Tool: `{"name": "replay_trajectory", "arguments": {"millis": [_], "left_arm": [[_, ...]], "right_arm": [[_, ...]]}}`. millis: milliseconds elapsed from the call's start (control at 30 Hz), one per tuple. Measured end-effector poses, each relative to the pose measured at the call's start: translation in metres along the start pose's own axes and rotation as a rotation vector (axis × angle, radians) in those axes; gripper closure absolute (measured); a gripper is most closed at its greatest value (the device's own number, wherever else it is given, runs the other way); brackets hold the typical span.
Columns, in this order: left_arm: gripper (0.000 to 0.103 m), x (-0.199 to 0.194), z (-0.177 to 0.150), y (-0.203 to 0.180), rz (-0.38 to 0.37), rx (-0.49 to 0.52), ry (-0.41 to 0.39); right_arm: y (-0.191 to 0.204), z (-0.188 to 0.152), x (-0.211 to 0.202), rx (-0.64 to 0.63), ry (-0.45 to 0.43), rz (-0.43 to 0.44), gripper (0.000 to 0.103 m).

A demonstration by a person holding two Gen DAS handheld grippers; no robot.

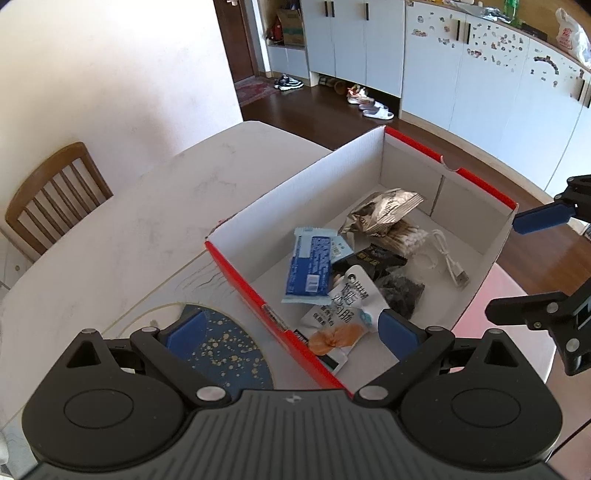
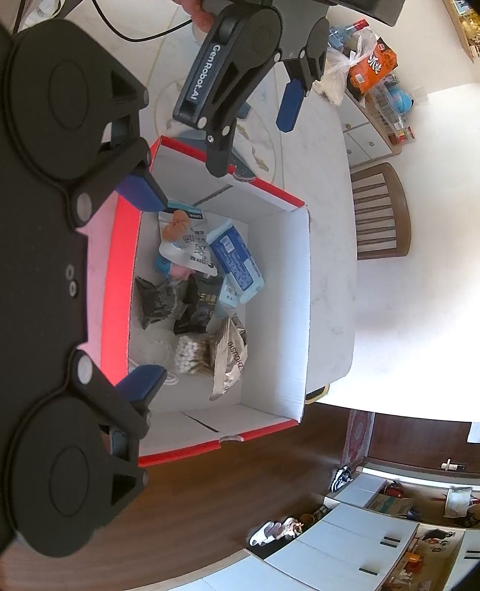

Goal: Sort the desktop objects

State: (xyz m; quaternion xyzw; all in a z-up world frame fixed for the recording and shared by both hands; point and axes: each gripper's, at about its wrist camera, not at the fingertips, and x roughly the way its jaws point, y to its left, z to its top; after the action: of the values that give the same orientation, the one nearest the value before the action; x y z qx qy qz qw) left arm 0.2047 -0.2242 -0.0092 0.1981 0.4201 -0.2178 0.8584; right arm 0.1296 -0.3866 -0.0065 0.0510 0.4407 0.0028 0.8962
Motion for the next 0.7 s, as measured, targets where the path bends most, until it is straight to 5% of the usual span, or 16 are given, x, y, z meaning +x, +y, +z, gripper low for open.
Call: {"name": "replay_trajectory", "arguments": {"millis": [700], "left_arm": [[0.003, -0.008, -0.021, -0.003, -0.028, 0.013, -0.015]], "right_arm": [[0.015, -0.010, -0.003, -0.003, 0.017, -0.011, 0.013]]}}
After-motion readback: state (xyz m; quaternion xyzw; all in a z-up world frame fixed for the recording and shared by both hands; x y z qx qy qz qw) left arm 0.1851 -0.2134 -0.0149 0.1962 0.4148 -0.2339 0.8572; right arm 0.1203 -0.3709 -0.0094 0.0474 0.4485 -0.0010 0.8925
